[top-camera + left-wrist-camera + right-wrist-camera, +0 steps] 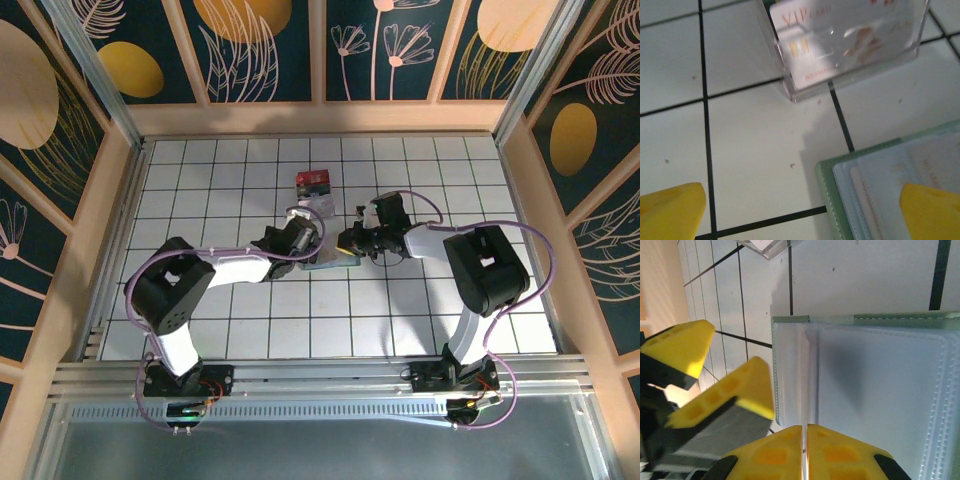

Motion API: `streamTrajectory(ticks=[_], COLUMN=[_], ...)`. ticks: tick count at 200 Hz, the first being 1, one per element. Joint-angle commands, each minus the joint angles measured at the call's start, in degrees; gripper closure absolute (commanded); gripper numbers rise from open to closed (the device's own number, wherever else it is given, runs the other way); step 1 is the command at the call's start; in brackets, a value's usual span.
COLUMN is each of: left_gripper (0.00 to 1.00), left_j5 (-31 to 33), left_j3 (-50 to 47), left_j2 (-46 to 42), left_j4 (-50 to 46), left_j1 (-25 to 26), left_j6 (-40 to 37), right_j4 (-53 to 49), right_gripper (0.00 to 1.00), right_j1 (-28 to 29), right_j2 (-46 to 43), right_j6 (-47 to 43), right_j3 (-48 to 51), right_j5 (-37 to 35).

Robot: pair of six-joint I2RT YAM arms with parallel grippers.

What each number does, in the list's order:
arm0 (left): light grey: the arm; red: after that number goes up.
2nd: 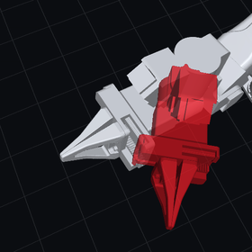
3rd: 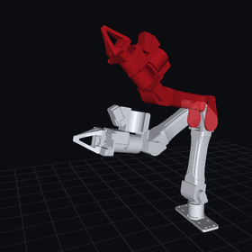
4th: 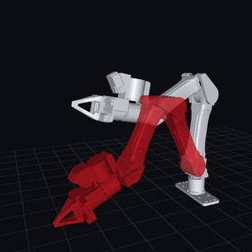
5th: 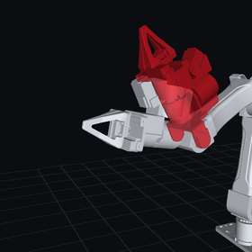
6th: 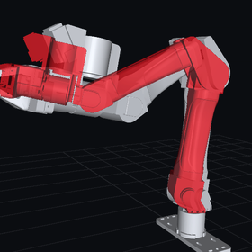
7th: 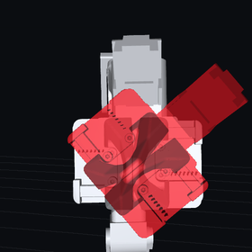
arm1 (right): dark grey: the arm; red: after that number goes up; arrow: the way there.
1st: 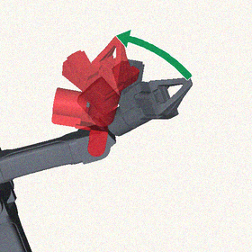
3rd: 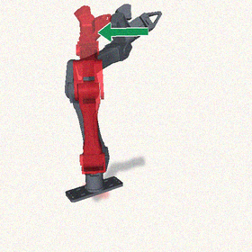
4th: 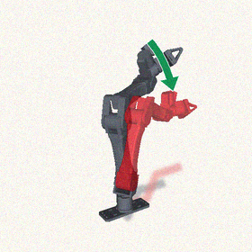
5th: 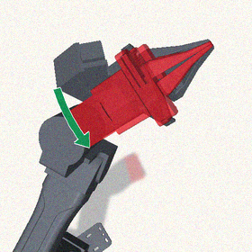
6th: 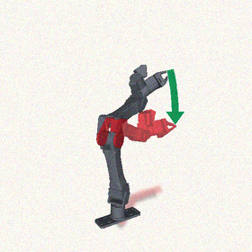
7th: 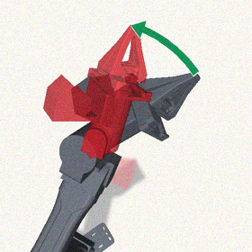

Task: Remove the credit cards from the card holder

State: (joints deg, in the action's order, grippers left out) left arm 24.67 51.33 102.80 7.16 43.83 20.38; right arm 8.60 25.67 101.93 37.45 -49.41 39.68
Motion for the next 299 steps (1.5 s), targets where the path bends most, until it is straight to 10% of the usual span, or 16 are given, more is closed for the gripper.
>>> streamTrajectory(ticks=[1,100,195,299], left_gripper=[0.01,0.01,0.01,0.01], left_j5=[0.95,-0.09,3.97,-3.37], left_j3=[0.79,-0.18,-0.75,3.74], left_j2=[2.16,3.89,0.29,-11.69], left_j4=[-1.16,-1.19,-2.22,-3.30], left_j1=[0.20,0.25,0.13,-0.55], left_j6=[-1.22,-0.26,0.48,-4.99], right_j4=[0.17,0.01,-19.75,-20.35], right_gripper=[0.87,0.76,0.95,0.96], right_j1=[0.72,2.48,2.01,2.20], right_j2=[0.07,2.22,-5.10,-12.58], right_j6=[-0.37,0.01,-8.71,-18.34], right_j3=[-1.30,-3.03,-7.76,-9.60], right_j5=[-0.48,-2.25,-24.05,-20.04])
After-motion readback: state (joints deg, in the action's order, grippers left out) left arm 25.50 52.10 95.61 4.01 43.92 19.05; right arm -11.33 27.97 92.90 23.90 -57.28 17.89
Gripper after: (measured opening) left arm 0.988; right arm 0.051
